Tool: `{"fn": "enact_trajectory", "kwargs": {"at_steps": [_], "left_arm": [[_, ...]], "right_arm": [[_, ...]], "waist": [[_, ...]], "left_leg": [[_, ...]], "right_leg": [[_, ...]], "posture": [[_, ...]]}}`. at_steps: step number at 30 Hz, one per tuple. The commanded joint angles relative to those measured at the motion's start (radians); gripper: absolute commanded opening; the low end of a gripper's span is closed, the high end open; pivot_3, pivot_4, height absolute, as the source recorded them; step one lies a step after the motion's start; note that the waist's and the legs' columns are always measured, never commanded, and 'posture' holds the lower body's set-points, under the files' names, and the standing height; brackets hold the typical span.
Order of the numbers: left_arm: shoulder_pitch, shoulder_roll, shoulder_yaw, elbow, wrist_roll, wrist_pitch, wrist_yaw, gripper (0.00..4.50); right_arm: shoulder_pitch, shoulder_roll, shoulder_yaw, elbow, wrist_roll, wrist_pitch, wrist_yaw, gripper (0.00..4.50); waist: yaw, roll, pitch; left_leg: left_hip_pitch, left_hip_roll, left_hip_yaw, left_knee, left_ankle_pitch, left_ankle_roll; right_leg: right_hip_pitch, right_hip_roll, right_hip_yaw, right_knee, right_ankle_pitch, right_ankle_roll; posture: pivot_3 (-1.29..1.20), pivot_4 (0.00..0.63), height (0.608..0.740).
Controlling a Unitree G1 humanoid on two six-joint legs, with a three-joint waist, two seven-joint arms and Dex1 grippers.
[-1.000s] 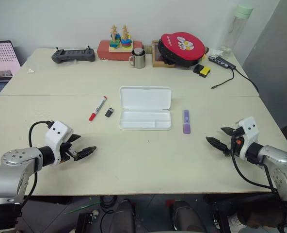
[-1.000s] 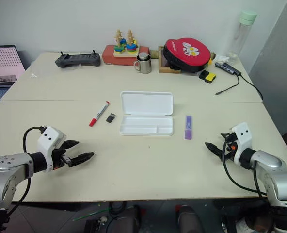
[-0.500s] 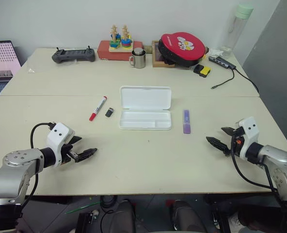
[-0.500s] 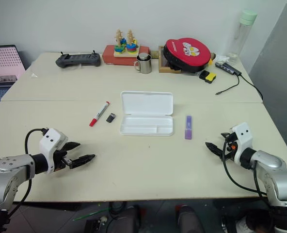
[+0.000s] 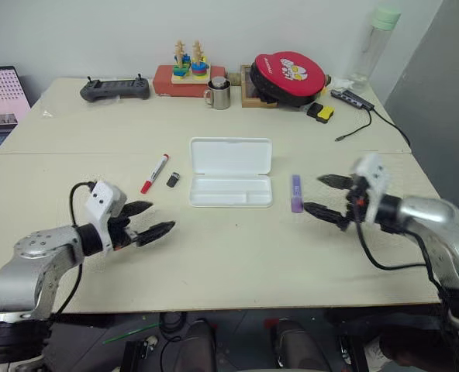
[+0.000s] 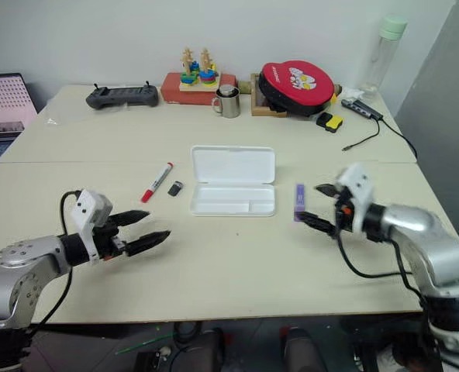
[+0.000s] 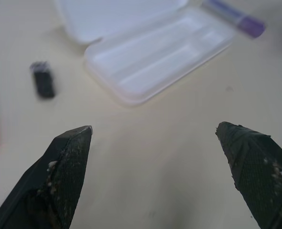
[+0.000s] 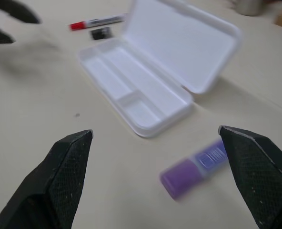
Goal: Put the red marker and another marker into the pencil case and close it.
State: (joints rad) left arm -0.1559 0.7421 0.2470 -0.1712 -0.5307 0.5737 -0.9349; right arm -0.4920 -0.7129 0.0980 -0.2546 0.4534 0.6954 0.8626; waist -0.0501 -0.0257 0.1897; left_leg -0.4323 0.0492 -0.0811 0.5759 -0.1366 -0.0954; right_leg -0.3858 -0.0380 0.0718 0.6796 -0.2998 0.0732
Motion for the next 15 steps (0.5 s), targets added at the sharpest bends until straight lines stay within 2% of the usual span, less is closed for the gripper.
{"fn": "enact_trajectory", "kwargs": {"at_steps": [1,3,6,11,15], "left_arm": [[-0.064,-0.062,-0.004,-0.03,-0.054,-0.04,0.001,4.5],[-0.087,-0.097,0.0,-0.045,-0.086,-0.023,0.019,4.5],[-0.105,-0.139,0.018,-0.074,-0.14,0.002,0.052,4.5],[-0.087,-0.131,0.012,-0.079,-0.123,-0.008,0.072,4.5],[-0.079,-0.119,0.015,-0.083,-0.121,-0.007,0.08,4.5]], "right_arm": [[-0.158,0.077,0.195,0.158,-0.121,-0.049,0.074,4.46],[-0.237,0.145,0.257,0.275,-0.186,-0.093,0.069,4.46],[-0.313,0.218,0.317,0.399,-0.254,-0.156,0.084,4.46],[-0.359,0.285,0.339,0.534,-0.316,-0.188,0.089,4.46],[-0.353,0.288,0.395,0.591,-0.388,-0.192,0.119,3.56]], "waist": [[-0.002,0.0,0.0],[-0.005,0.0,0.0],[-0.006,0.0,0.0],[-0.004,0.0,0.0],[-0.004,0.0,0.0]], "left_leg": [[0.0,0.0,0.0,0.0,0.0,0.0],[0.0,0.0,0.0,0.0,0.0,0.0],[-0.001,0.0,0.0,0.0,0.0,0.0],[-0.002,0.0,0.0,-0.002,0.0,0.0],[-0.002,0.0,0.0,-0.002,0.0,0.0]], "right_leg": [[0.0,0.0,0.0,0.0,0.0,0.0],[0.0,0.0,0.0,0.0,0.003,0.005],[-0.001,0.0,0.0,0.0,0.005,0.003],[-0.001,0.0,-0.001,0.0,0.006,0.001],[-0.001,0.0,-0.001,0.0,0.006,0.001]], "posture": [[0.0,0.15,0.74],[0.0,0.15,0.74],[0.0,0.15,0.74],[0.0,0.15,0.74],[0.0,0.15,0.74]]}}
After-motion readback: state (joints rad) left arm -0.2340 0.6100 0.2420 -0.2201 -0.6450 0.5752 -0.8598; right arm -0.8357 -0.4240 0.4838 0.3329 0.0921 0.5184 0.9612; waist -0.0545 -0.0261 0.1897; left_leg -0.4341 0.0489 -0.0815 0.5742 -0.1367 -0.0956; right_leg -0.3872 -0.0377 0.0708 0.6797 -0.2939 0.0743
